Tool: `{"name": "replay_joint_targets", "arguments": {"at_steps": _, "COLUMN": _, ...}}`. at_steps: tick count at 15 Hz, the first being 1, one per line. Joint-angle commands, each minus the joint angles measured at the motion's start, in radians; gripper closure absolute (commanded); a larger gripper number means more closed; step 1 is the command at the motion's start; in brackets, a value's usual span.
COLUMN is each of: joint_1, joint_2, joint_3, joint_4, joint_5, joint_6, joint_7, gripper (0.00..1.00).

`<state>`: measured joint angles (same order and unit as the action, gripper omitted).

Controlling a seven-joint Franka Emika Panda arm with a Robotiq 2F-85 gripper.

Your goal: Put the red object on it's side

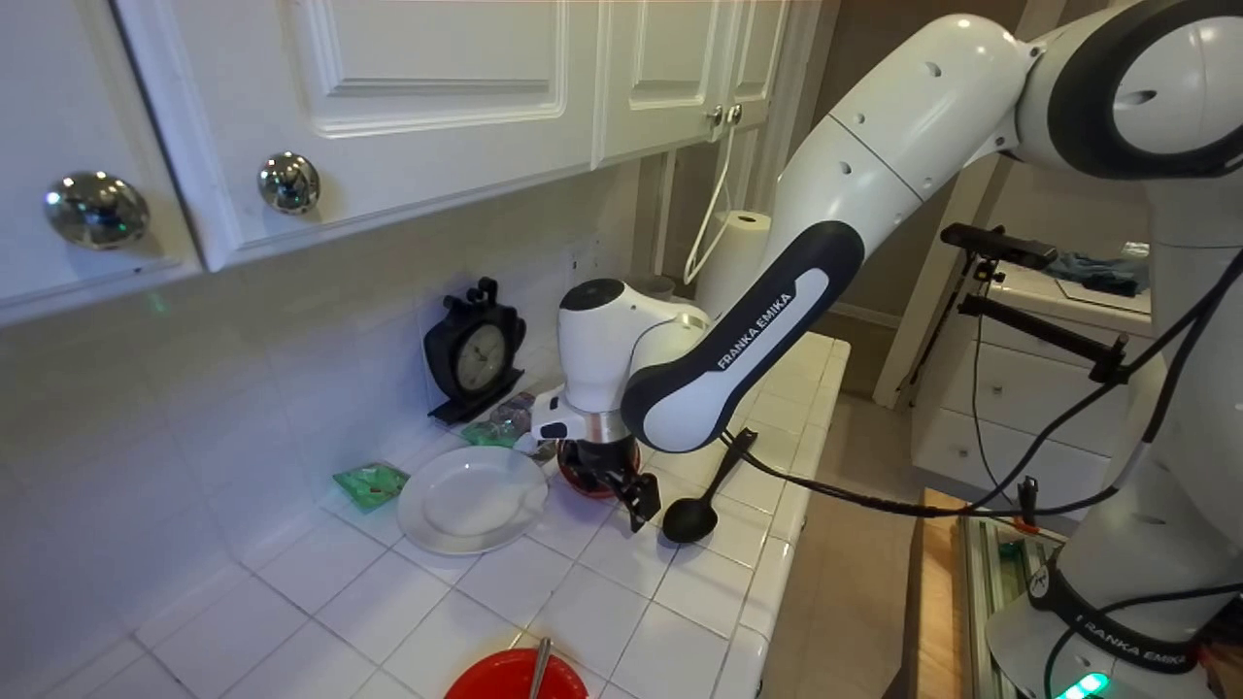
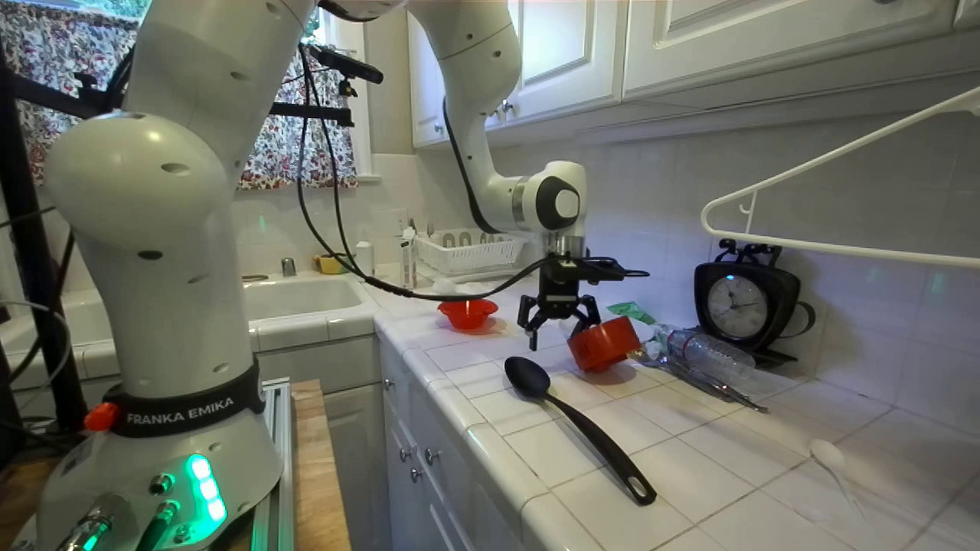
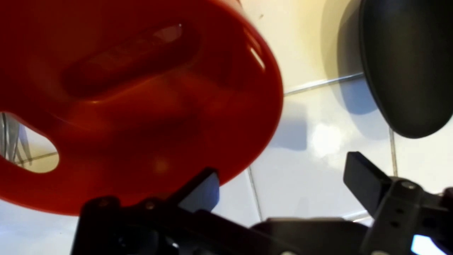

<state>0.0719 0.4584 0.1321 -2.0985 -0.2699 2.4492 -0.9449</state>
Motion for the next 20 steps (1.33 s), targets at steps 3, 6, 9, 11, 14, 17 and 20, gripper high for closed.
{"name": "replay_joint_targets", "arguments": {"at_steps": 3, "joint_1": 0.03, "joint_2": 0.021, "joint_3": -0.016, "joint_4": 0.026, "joint_5": -0.073, "joint_6": -0.023, "joint_7": 0.035, "gripper": 0.0}}
{"name": "replay_joint_targets", "arguments": {"at_steps": 6, "joint_1": 0.049, "joint_2": 0.022, "joint_3": -0.025, "joint_4": 0.027, "joint_5": -0.115, "joint_6": -0.034, "joint_7": 0.06, "gripper": 0.0}}
{"name": "replay_joint_targets", "arguments": {"at_steps": 9, "joint_1": 0.064, "joint_2": 0.022, "joint_3": -0.031, "joint_4": 0.03, "joint_5": -0.155, "joint_6": -0.046, "joint_7": 0.083, "gripper": 0.0}}
{"name": "replay_joint_targets", "arguments": {"at_steps": 11, "joint_1": 0.07, "joint_2": 0.024, "joint_3": -0.032, "joint_4": 0.035, "joint_5": -0.175, "joint_6": -0.052, "joint_7": 0.095, "gripper": 0.0}}
{"name": "replay_joint_targets", "arguments": {"at_steps": 14, "joint_1": 0.072, "joint_2": 0.027, "joint_3": -0.03, "joint_4": 0.042, "joint_5": -0.187, "joint_6": -0.053, "joint_7": 0.103, "gripper": 0.0}}
{"name": "replay_joint_targets", "arguments": {"at_steps": 17, "joint_1": 0.056, "joint_2": -0.006, "joint_3": -0.016, "joint_4": 0.038, "joint_5": -0.17, "joint_6": -0.039, "joint_7": 0.076, "gripper": 0.0}}
{"name": "replay_joint_targets", "arguments": {"at_steps": 20, "joint_1": 0.034, "joint_2": -0.045, "joint_3": 0.001, "joint_4": 0.042, "joint_5": -0.13, "joint_6": -0.045, "joint_7": 0.05, "gripper": 0.0}}
